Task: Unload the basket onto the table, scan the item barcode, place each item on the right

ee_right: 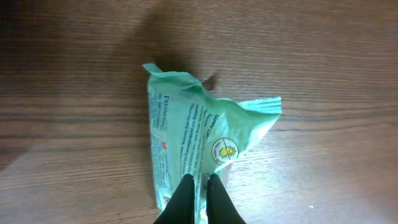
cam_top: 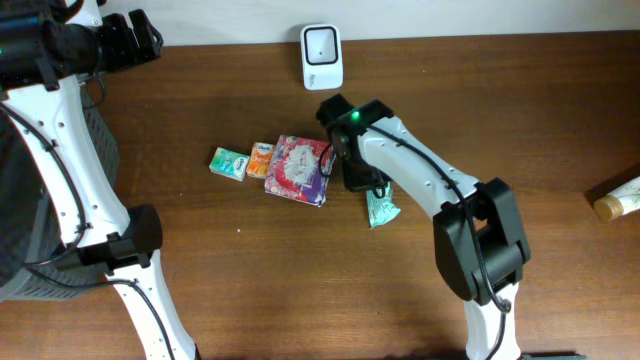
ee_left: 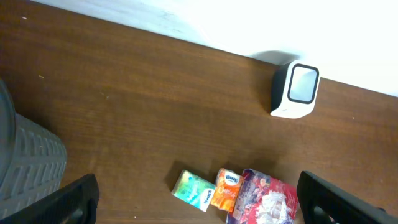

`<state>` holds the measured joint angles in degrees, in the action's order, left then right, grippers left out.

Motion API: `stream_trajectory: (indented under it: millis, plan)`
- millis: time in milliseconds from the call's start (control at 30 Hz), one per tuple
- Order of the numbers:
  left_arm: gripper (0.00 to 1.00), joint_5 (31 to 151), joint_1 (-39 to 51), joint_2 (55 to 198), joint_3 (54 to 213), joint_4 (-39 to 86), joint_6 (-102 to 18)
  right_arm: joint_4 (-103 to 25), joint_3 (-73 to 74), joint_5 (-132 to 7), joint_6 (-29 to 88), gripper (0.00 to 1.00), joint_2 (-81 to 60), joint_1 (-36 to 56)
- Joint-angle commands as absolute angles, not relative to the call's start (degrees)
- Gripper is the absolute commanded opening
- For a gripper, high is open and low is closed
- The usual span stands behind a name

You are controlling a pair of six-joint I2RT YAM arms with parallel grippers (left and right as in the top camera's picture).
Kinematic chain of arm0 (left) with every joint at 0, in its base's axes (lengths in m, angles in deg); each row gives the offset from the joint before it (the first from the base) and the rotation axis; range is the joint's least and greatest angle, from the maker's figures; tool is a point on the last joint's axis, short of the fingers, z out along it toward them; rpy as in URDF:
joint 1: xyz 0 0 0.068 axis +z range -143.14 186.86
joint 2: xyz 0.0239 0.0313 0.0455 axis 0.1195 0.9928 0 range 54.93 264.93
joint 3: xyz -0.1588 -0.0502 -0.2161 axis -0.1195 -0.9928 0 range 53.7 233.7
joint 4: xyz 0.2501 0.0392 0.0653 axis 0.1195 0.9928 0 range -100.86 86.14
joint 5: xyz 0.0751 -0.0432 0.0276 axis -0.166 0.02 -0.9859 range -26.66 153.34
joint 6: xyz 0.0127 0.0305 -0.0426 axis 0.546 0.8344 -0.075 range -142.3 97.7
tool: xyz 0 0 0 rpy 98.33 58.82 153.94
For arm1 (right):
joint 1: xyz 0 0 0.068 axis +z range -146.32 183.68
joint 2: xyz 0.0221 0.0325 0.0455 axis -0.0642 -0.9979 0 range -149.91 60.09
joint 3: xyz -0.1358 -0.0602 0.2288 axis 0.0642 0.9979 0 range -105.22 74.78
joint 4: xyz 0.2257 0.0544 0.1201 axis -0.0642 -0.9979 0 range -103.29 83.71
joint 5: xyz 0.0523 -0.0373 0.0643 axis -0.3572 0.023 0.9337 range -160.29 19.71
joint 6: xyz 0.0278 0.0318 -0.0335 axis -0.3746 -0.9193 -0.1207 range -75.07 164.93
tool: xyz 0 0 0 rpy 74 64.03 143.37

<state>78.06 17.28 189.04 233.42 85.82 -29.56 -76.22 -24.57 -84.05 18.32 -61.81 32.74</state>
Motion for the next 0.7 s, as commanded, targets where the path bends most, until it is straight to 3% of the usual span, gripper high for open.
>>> stream_trajectory:
  millis: [0,233,333,533,667]
  plan:
    - [0.99,78.1,17.1,189.2,233.3,85.8,-28.9,-73.7,-25.4,-69.1,28.0,0.04,-62.1,27.8]
    - [0.99,78.1,17.1,189.2,233.3,85.8,-28.9,-66.9,-18.6,-62.2,28.0,0.04,-62.1,27.8]
    - [0.99,78.1,17.2,189.2,233.3,85.8,-28.9,-68.1,-18.6,-73.3,26.4,0.04,-62.1,28.9]
    - [0.99,78.1,17.1,189.2,233.3,85.8,-28.9,-63.5,-18.4,-63.4,20.4,0.04,-62.1,36.3]
    - [0.99,78.1,17.1,189.2,233.3,85.8,-28.9,-71.0,-25.6,-60.0,22.8,0.08,-62.1,36.2]
